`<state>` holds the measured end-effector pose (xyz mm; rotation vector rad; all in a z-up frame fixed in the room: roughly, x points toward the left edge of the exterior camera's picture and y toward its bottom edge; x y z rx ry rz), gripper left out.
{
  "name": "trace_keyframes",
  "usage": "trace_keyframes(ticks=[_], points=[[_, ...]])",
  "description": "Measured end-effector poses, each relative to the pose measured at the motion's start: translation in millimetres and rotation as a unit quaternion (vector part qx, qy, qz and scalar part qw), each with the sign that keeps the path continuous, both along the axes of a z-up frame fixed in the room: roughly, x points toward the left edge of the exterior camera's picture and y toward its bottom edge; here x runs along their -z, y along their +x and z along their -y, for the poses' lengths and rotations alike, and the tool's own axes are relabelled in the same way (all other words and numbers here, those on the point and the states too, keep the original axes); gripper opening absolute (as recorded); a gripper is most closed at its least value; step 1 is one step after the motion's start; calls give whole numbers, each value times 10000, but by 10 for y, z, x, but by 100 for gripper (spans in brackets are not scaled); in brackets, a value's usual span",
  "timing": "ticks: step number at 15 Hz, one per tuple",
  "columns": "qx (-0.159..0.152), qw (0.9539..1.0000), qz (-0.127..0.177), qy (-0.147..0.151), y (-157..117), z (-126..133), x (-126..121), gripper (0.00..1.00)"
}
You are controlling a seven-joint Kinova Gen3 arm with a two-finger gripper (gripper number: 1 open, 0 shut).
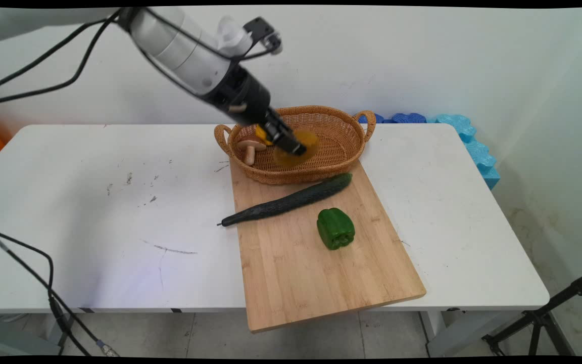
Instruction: Place the picked object on the cutting board
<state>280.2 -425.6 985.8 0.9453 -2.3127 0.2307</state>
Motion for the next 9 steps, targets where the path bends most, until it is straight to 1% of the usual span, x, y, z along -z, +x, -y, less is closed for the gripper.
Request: trace_keyframes(ticks=[3,5,9], points=[[70,10000,48,44,46,-249,155,0],[96,9999,68,71,61,-346,248,0],[163,9995,155,201,95,-539,552,0]])
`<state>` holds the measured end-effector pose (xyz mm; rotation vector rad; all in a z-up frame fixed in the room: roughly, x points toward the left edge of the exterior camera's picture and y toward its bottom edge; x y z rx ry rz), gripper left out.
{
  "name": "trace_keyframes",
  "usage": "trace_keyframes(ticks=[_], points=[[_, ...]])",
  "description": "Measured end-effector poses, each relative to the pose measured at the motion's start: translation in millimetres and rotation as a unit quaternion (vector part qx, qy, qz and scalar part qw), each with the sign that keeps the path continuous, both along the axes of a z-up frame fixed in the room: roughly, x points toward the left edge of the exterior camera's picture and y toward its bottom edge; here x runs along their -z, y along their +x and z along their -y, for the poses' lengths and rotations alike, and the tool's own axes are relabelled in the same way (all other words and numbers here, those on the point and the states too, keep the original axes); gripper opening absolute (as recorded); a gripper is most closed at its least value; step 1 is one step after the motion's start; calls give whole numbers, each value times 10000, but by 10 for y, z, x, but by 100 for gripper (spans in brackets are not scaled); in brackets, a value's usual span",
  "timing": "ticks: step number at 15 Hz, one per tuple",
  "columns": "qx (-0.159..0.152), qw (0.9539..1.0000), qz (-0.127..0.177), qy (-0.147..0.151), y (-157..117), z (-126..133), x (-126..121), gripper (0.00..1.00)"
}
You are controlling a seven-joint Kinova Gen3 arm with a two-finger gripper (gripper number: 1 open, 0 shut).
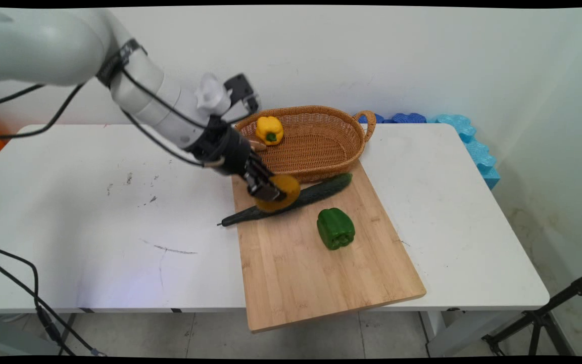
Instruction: Place the picked object on the cutting board
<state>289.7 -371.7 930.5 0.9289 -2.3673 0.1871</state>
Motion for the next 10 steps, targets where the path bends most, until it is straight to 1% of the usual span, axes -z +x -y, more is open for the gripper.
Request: trace_keyframes(ticks=[4,10], points=[[96,9998,101,145,12,-114,273,0],[189,9994,197,235,-23,-146,678,0]])
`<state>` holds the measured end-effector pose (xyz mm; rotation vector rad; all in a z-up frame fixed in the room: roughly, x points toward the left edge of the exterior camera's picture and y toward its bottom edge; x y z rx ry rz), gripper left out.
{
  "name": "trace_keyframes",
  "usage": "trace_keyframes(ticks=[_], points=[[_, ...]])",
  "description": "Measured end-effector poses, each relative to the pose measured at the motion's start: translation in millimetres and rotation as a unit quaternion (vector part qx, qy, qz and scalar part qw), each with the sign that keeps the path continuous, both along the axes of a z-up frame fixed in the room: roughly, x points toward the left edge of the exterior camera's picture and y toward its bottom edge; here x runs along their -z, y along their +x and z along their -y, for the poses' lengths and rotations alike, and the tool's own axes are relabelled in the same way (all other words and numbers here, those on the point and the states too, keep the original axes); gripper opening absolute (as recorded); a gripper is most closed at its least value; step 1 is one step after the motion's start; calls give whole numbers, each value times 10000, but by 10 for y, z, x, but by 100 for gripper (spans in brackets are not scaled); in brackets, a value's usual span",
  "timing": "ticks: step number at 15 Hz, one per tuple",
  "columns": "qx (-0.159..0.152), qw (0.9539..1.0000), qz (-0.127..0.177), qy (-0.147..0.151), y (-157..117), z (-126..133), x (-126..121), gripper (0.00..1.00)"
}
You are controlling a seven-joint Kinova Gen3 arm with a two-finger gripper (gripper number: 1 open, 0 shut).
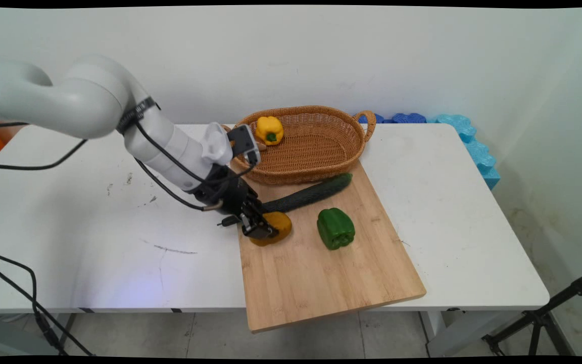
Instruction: Place the picked object on the cutting board
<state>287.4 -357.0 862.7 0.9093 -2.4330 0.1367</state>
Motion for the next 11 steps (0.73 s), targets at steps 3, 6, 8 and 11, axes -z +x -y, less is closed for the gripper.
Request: trace_keyframes(ticks=[3,6,8,11], points=[[10,10000,17,3,-37,20,144,0],[29,10000,17,-3,-73,36,234,0],[33,10000,3,-12,-94,43,269,100],[-17,10000,-52,-49,-128,70,291,100]])
